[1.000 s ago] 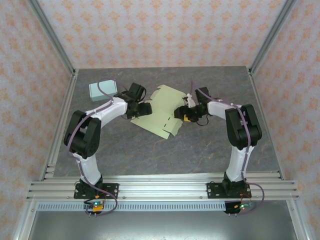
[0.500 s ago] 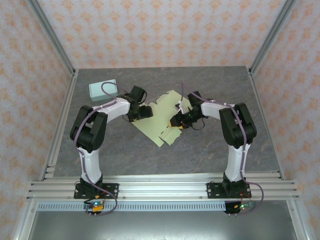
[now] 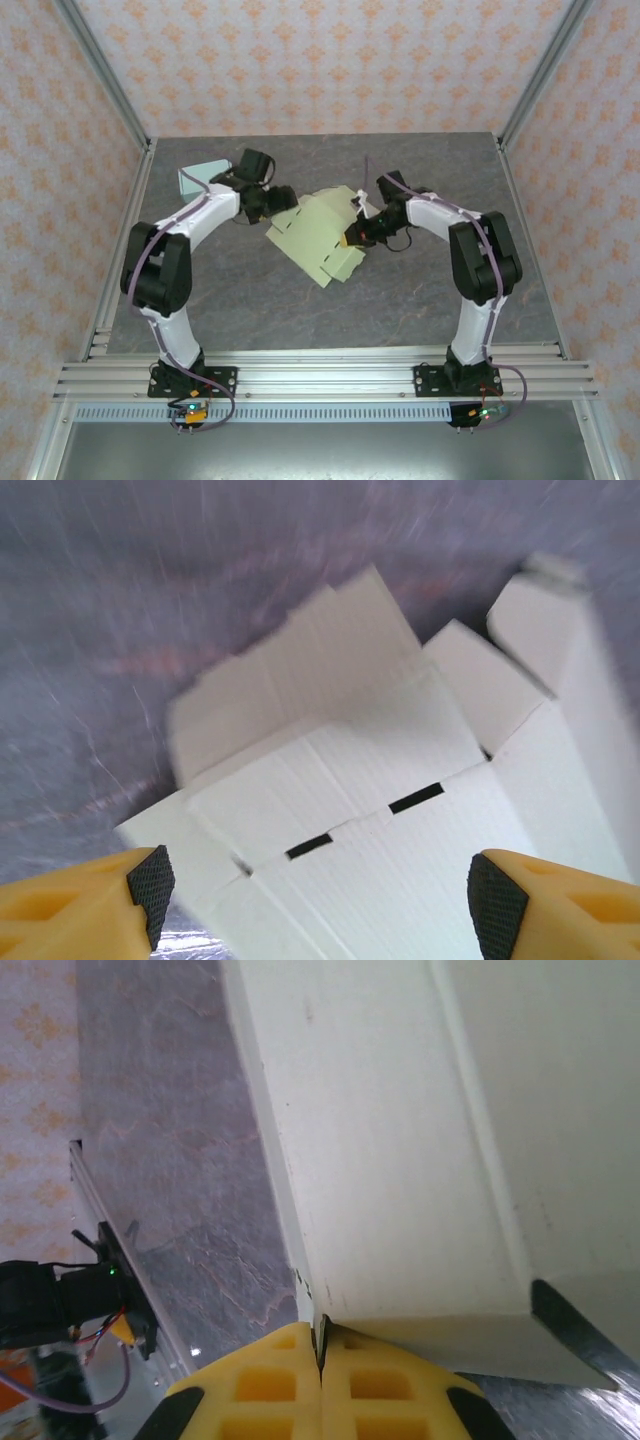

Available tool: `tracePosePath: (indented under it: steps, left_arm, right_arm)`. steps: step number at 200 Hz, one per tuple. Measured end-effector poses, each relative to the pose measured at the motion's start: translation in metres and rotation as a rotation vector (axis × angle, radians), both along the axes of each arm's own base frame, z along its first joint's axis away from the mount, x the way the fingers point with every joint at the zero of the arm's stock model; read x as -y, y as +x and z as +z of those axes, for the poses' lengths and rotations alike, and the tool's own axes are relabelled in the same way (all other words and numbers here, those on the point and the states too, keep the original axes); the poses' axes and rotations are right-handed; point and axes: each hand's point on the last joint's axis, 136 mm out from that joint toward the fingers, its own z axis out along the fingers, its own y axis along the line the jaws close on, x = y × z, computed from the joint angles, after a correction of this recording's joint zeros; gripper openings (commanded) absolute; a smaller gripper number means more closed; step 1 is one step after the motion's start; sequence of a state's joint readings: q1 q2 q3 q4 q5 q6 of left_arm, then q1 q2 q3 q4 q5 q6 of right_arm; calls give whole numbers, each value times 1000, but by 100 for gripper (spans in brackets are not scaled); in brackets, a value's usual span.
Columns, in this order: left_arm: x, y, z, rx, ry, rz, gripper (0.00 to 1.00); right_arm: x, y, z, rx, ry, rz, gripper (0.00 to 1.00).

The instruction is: Fold the paper box

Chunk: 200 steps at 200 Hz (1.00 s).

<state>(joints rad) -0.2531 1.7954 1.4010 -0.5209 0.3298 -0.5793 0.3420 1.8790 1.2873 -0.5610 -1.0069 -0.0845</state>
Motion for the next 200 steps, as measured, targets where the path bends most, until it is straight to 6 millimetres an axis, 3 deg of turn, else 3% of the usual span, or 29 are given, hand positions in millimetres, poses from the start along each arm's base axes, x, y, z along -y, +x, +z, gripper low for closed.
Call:
tracePosePath:
  steps: [36,51,67,81,94,99,106,113,125,138,161,200]
  left_arm:
    - [-47,11,76,172,-37,118,83]
    - [-70,12,93,210,-40,184,84]
    - [-91,14,99,229,-44,236,84]
    - [-102,14,94,220,-39,262,84]
    - [-107,11,83,196,-36,273,84]
    - [-106,9,77,184,-36,273,84]
    - [-106,7,70,168,-36,272,84]
    - [-105,5,61,149,-37,272,84]
    - [-104,1,45,113,-43,269,84]
    - [-102,-2,29,72,-47,264,83]
    - [-97,-2,9,21,-61,247,82]
    - [-88,-13,-9,-32,-82,207,81]
  right_arm:
    - [12,26,67,377,-139,9,3]
    - [12,24,94,607,-251,77,3]
    - [-4,8,117,893,-361,221,5]
    - [-19,-13,114,1108,-472,399,8]
    - [-23,-25,86,1221,-608,556,16]
    - [-20,-25,70,1234,-673,606,26]
    - [-13,-24,45,1233,-770,670,45]
    - [-2,-22,19,1211,-867,724,52]
    - [19,-21,-16,1148,-998,785,59]
    - [40,-23,-33,1093,-1082,799,60]
    - [51,-15,-16,1085,-1082,665,63]
    - [68,7,53,1097,-872,293,64]
